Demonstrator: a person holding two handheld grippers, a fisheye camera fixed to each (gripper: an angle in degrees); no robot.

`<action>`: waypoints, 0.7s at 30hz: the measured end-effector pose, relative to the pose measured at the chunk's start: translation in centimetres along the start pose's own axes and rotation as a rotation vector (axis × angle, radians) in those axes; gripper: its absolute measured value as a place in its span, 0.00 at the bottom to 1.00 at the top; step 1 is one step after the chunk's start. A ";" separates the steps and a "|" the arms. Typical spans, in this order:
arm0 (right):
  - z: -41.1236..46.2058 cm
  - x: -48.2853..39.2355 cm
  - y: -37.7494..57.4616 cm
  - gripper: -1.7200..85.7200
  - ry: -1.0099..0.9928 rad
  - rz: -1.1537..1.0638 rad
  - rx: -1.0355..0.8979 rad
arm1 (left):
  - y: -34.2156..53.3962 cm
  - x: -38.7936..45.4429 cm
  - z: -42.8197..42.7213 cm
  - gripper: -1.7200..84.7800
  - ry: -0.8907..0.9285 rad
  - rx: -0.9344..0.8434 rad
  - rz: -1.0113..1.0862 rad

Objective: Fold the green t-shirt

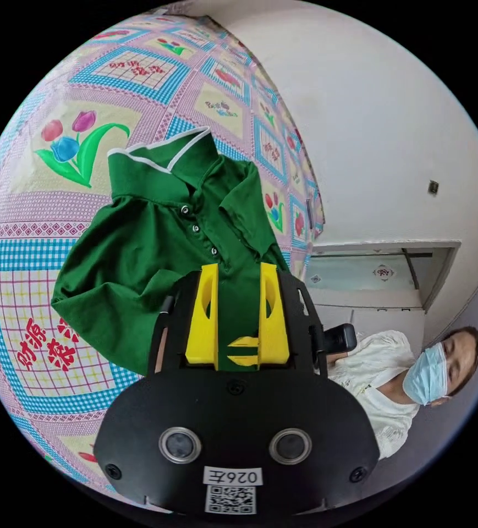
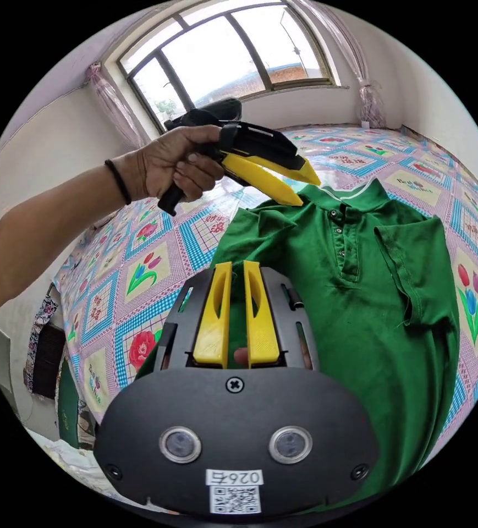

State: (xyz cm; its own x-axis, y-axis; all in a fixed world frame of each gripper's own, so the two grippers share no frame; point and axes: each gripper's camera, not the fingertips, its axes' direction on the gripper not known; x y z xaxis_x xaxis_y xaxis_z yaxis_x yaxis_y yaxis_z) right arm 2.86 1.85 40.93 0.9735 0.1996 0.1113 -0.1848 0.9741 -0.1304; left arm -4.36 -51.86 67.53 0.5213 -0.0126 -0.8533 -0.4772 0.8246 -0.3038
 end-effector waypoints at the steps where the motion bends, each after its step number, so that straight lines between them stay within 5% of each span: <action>1: 0.5 -0.7 -0.7 0.03 -0.006 -0.037 -0.003 | 1.5 -0.5 -1.0 0.12 0.010 0.076 0.008; 6: 4.6 -1.9 -2.3 0.01 0.027 -0.101 -0.115 | 7.8 -3.5 -2.8 0.07 0.058 0.202 0.014; 13: 0.4 2.7 -0.2 0.01 0.146 0.025 -0.135 | 16.3 -10.1 0.5 0.01 -0.178 0.129 -0.170; 21: -3.1 4.5 -4.0 0.04 0.034 0.007 -0.042 | 22.6 -11.5 0.9 0.01 -0.355 0.091 -0.209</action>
State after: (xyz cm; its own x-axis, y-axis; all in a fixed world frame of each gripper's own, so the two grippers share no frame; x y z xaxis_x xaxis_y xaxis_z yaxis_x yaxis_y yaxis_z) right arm 8.43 -1.50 38.87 0.9764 0.2017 0.0772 -0.1862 0.9672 -0.1727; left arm -20.49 -32.58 70.87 0.8191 -0.0028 -0.5737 -0.2790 0.8718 -0.4027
